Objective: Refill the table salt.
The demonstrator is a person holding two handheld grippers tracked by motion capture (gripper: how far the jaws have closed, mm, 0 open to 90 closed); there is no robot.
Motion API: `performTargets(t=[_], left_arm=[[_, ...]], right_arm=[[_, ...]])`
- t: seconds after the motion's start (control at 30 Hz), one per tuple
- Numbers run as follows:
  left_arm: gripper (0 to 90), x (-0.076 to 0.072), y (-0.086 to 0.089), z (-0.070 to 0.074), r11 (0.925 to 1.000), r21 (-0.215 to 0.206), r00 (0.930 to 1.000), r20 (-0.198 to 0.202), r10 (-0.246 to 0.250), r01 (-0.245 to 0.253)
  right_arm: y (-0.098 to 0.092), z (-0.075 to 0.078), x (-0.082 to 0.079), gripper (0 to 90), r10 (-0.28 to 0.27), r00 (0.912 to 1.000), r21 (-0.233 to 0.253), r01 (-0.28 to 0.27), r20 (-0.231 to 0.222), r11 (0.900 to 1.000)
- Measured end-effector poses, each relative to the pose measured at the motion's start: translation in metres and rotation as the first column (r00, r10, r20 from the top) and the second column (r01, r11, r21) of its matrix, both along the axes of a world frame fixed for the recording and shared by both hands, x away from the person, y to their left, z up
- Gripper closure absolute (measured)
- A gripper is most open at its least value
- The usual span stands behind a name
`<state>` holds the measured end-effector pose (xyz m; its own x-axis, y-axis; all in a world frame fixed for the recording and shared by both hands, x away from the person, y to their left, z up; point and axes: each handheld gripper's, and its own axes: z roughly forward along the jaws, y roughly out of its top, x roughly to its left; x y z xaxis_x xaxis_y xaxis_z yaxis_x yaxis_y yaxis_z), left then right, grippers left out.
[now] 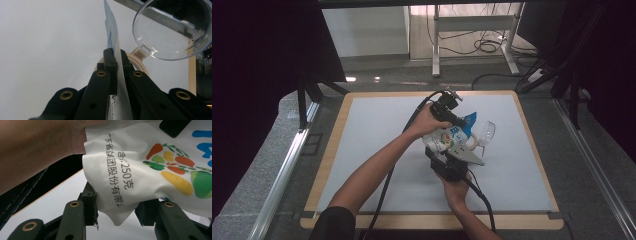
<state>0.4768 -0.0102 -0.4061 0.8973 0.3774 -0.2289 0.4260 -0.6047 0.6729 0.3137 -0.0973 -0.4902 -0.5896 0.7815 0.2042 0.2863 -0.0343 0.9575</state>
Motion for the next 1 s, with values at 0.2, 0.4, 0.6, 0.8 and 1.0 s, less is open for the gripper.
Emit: performTargets(t=[0.2,0.4,0.6,0.8,1.0], left_arm=[[89.8,-0.0007,-0.0004,0.002,1.0,0.003,1.0,0.004,-0.003,0.002],[89.8,-0.0008,-0.0009,0.0031,1.0,0.006,1.0,0.007,-0.004,0.004],[89.8,-0.0012,-0.0007,0.0039,1.0,0.009,1.0,0.007,-0.004,0.004],[89.8,-0.0017,0.0,0.005,1.0,0.01,1.0,0.008,-0.002,0.002],[89.8,-0.0015,-0.0007,0.0044,0.9999,0.011,1.0,0.008,-0.003,0.003]], right_arm=[[0.0006,-0.0004,0.0002,58.7,0.005,1.0,0.001,-0.005,-0.001,1.0],[0.0008,-0.0005,0.0006,58.9,0.006,1.0,0.005,-0.006,-0.002,1.0],[0.0012,-0.0003,0.0007,58.9,0.009,1.0,0.009,-0.009,-0.003,1.0],[0.0019,0.0,0.0005,58.9,0.012,0.9999,0.01,-0.012,-0.001,1.0],[0.0016,0.0003,0.0006,58.9,0.011,0.9999,0.015,-0.011,-0.006,1.0]])
